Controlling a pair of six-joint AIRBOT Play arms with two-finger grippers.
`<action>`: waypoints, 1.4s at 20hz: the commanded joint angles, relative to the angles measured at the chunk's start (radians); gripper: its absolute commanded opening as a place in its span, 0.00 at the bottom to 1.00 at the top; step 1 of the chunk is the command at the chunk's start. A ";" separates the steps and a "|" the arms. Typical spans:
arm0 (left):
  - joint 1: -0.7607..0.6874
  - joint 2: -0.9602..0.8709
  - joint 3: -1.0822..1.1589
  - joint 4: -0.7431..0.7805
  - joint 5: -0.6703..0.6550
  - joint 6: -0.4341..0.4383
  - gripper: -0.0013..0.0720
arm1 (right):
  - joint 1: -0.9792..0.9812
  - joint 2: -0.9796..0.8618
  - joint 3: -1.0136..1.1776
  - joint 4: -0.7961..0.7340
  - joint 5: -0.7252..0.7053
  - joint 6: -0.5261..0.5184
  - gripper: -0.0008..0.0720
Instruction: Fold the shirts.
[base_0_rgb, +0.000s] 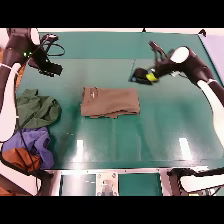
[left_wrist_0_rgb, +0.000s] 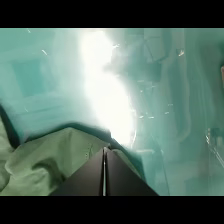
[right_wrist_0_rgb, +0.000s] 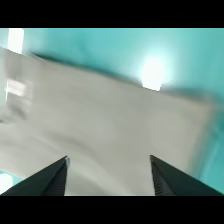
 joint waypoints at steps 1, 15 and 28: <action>0.001 0.001 0.001 -0.027 -0.002 0.000 0.06 | -0.131 0.014 -0.248 0.085 -0.013 0.002 0.82; 0.001 0.001 0.001 -0.085 0.006 -0.021 0.06 | -0.077 -0.169 -0.074 0.451 -0.077 -0.161 0.04; 0.001 0.001 0.001 -0.087 0.025 -0.023 0.06 | -1.163 0.349 -0.354 0.080 0.005 -0.121 0.04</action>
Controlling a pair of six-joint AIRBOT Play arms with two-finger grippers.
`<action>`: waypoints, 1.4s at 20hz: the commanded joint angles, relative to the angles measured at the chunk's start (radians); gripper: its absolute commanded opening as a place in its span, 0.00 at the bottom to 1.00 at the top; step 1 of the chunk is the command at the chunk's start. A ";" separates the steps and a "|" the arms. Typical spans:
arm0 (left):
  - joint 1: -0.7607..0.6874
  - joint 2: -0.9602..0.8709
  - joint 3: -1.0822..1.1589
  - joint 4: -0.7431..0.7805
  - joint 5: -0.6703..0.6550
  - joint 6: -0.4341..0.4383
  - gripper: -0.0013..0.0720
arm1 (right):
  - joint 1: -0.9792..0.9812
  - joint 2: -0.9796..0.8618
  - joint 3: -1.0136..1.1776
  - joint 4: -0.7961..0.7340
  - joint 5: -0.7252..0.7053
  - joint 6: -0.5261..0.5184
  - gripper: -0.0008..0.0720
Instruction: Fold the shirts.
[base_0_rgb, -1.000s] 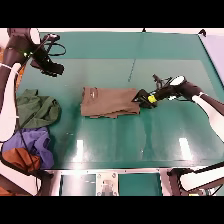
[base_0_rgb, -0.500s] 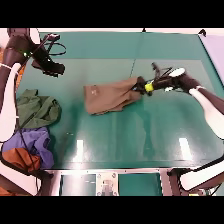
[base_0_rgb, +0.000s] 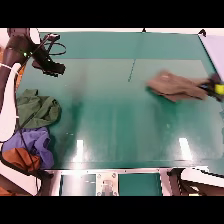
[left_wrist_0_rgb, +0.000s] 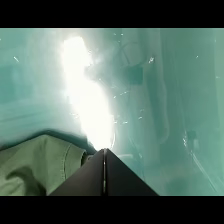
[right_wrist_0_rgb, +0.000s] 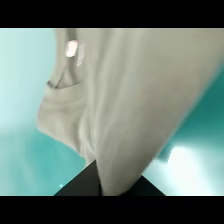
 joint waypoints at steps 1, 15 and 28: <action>0.000 0.001 0.001 -0.003 0.015 -0.004 0.06 | -0.349 0.108 -0.106 -0.081 0.055 -0.053 0.04; 0.000 0.001 0.001 -0.081 0.029 0.003 0.06 | -0.814 0.202 -0.546 -0.126 -0.082 -0.126 0.58; 0.000 0.055 -0.024 -0.141 -0.026 -0.071 0.06 | -0.208 0.229 -0.098 -0.048 0.123 -0.039 0.04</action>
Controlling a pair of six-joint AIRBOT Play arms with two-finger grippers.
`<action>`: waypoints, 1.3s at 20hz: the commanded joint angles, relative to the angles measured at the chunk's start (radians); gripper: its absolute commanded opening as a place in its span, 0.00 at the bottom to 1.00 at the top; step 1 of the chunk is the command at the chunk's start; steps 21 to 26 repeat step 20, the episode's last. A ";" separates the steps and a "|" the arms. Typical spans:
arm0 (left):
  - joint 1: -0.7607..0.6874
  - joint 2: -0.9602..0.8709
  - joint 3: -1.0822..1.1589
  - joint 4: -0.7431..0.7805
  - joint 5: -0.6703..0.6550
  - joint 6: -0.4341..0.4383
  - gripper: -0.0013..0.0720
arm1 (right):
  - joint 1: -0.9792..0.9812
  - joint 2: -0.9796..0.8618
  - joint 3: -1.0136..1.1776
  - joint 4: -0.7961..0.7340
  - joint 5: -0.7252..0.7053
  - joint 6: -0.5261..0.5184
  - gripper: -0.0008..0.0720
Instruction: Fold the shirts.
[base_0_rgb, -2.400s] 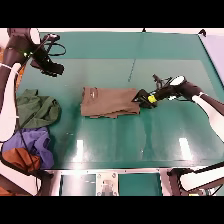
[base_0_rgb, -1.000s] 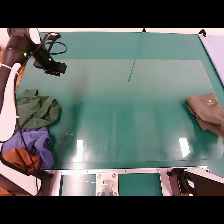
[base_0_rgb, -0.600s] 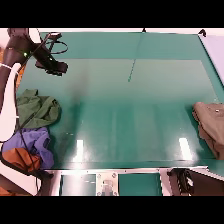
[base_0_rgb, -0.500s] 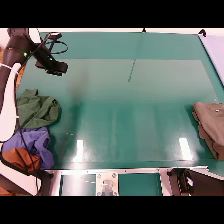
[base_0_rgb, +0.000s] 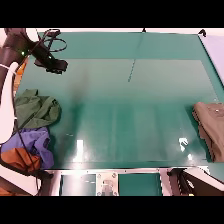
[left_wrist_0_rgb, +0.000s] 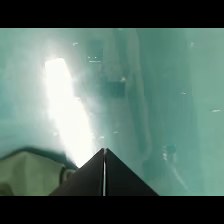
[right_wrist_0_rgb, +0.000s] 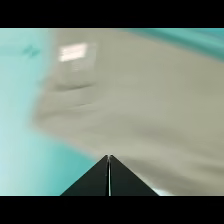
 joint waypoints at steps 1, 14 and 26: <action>0.000 0.049 -0.070 -0.100 -0.062 -0.055 0.06 | 0.382 0.005 0.020 0.040 -0.031 -0.034 0.04; -0.038 0.740 -0.961 -0.172 0.132 -0.163 0.06 | 1.252 0.054 -0.222 -0.009 -0.110 -0.008 0.04; -0.038 0.740 -0.961 -0.172 0.166 -0.163 0.06 | 1.287 0.054 -0.222 -0.008 -0.111 -0.008 0.04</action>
